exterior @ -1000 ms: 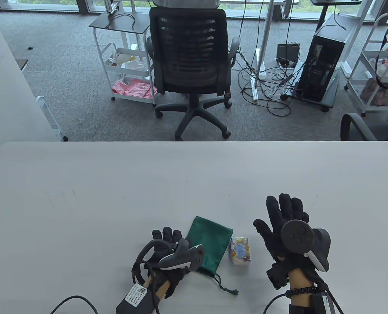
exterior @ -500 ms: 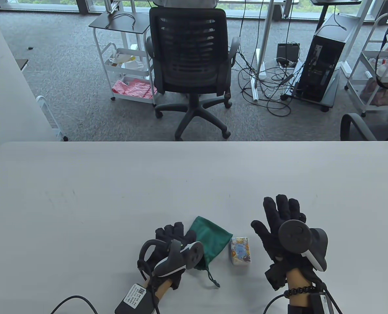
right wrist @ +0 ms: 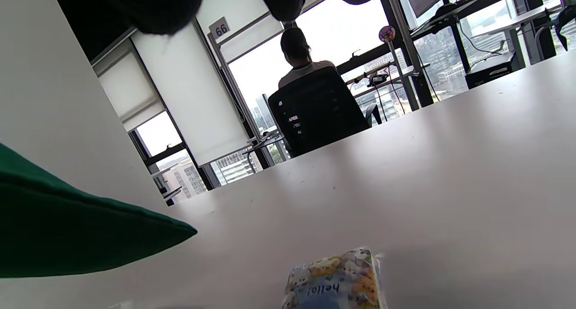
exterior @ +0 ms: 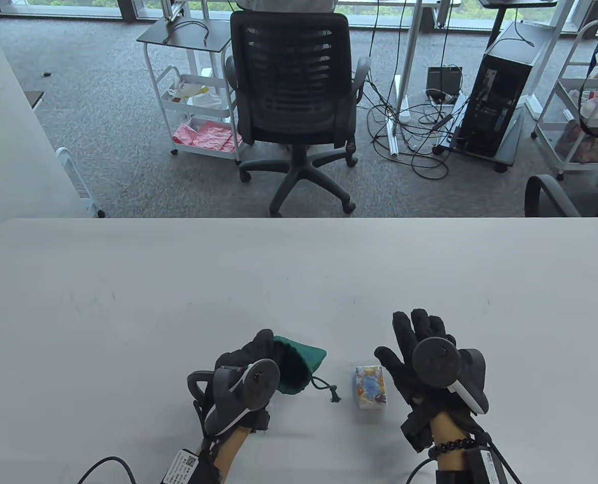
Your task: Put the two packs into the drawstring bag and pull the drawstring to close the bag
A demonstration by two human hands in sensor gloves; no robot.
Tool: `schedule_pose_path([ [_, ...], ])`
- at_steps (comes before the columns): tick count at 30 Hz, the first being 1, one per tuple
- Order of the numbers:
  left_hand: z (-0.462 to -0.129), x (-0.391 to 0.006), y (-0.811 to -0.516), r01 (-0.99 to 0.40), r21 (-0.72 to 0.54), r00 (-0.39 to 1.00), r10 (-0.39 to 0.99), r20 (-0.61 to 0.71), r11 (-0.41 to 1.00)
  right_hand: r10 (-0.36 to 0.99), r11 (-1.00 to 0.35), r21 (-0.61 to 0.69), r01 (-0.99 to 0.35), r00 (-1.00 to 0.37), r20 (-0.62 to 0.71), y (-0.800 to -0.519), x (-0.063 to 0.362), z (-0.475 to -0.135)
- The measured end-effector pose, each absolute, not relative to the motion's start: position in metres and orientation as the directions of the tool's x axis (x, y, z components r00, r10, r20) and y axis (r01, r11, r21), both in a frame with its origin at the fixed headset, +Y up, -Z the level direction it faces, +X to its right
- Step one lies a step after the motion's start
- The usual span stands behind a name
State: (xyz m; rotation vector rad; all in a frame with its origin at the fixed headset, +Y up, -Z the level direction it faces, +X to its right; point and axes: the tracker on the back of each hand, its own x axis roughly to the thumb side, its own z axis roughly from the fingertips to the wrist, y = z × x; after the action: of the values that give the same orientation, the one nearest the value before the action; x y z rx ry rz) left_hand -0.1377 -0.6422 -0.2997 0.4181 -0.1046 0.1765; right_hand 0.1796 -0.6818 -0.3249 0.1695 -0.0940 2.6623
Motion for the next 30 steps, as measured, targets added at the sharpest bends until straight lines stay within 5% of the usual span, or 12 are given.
schedule_pose_path([
  [16,-0.312,-0.183,-0.645,-0.284,0.385,0.948,0.316,-0.022,0.878,0.102,-0.925,0.366,-0.102,-0.995,-0.018,-0.750,0.126,-0.343],
  [30,-0.314,-0.189,-0.654,-0.494,0.308,0.851,0.525,-0.018,0.813,-0.102,-0.875,0.474,0.096,-0.995,0.013,-0.766,0.100,-0.339],
])
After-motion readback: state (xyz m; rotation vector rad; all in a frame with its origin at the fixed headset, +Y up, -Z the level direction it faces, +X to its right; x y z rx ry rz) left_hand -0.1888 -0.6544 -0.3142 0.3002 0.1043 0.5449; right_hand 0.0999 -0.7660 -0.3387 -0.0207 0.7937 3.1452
